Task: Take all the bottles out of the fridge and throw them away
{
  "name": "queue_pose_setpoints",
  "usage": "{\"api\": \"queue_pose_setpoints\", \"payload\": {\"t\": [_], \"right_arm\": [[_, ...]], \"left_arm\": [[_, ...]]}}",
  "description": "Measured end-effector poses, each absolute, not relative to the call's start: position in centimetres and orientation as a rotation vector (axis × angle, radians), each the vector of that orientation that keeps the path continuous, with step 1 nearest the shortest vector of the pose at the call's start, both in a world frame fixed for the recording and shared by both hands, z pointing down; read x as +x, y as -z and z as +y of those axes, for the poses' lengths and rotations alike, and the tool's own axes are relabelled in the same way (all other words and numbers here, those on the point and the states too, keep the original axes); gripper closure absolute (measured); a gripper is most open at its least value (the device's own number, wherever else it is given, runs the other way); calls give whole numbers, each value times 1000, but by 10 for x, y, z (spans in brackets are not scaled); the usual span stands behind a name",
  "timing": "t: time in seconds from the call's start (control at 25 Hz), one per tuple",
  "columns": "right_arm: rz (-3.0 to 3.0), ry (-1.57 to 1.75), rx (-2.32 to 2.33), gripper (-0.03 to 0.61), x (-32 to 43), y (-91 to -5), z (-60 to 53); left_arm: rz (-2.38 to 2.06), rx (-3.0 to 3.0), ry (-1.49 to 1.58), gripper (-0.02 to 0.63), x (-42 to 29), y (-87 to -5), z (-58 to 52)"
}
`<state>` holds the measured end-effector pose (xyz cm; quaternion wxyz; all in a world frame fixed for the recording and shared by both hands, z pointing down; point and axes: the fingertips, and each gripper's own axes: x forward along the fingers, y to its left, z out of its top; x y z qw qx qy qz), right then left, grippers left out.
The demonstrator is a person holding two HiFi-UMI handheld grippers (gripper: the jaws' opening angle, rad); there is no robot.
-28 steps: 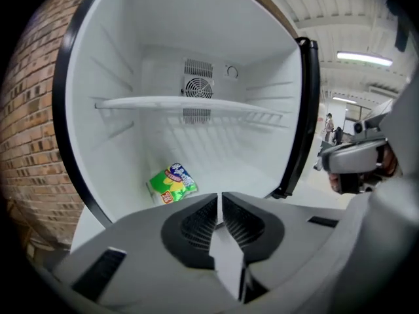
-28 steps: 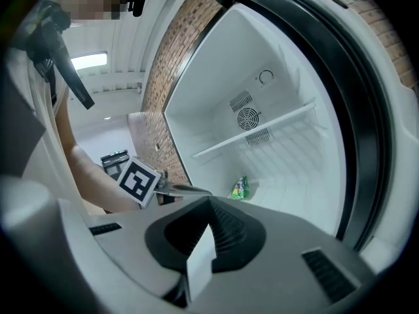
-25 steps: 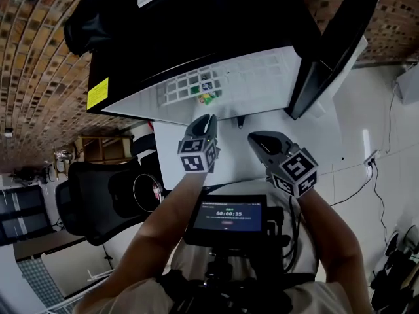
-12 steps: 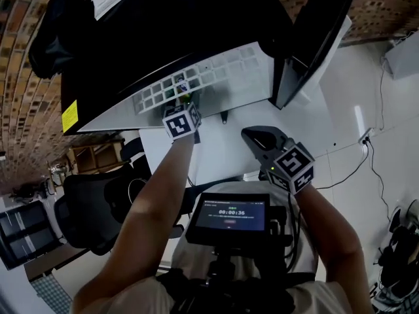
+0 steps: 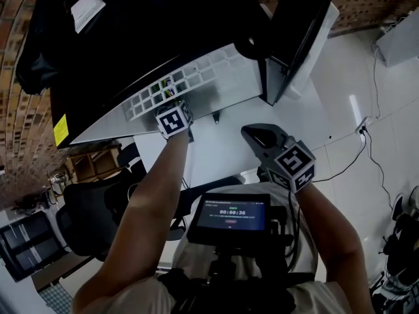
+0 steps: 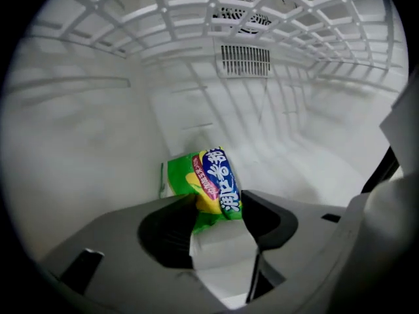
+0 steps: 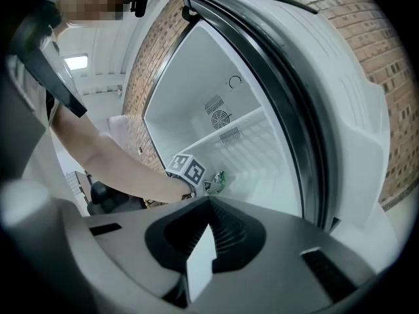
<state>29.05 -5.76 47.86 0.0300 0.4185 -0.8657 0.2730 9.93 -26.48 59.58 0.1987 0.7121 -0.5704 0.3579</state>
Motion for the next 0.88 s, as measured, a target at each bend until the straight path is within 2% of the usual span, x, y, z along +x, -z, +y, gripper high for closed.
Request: {"api": "queue_pose_setpoints", "payload": {"t": [0.48, 0.56, 0.88], "right_arm": [[-2744, -827, 1222, 574, 257, -466, -54], [-2748, -822, 1215, 574, 256, -465, -52], [-2762, -825, 1196, 574, 249, -462, -49]], "left_arm": [[-1447, 2248, -952, 485, 115, -551, -218], [-1448, 2266, -934, 534, 116, -544, -211], [-1415, 2371, -916, 535, 121, -514, -182]]}}
